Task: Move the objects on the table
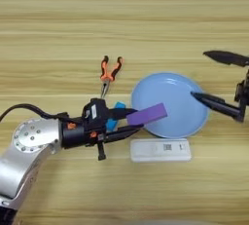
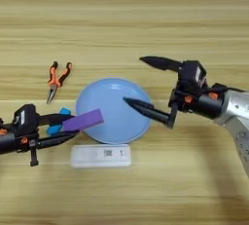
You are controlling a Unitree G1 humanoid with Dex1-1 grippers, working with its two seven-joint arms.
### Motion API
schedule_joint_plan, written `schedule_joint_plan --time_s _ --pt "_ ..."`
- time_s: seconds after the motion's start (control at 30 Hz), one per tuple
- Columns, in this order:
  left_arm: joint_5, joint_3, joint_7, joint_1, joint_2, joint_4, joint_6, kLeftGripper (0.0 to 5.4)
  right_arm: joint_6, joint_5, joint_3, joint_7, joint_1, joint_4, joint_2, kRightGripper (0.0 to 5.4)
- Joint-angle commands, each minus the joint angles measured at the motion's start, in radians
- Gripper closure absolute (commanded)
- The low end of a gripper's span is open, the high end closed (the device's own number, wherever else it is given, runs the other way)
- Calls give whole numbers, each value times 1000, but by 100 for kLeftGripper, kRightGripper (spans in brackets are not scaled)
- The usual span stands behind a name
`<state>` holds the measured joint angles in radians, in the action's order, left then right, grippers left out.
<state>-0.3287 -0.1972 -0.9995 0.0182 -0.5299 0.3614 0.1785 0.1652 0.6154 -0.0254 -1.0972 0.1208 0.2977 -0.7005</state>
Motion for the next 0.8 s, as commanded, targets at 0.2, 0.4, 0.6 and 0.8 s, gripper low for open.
schedule_joint_plan --time_s 0.2,0.4,0.6,0.8 --pt "5 -29 -21 -41 -18 22 -3 406 58 -52 116 -138 36 56 -66 0" --pt "1 -36 -18 -38 -18 37 0 406 80 -82 172 -165 88 57 -54 0" --pt "-2 -43 -11 -29 -17 58 3 406 80 -95 200 -170 106 48 -37 0" --pt "-1 -56 -8 -26 -17 80 6 406 81 -109 237 -174 122 43 -22 0"
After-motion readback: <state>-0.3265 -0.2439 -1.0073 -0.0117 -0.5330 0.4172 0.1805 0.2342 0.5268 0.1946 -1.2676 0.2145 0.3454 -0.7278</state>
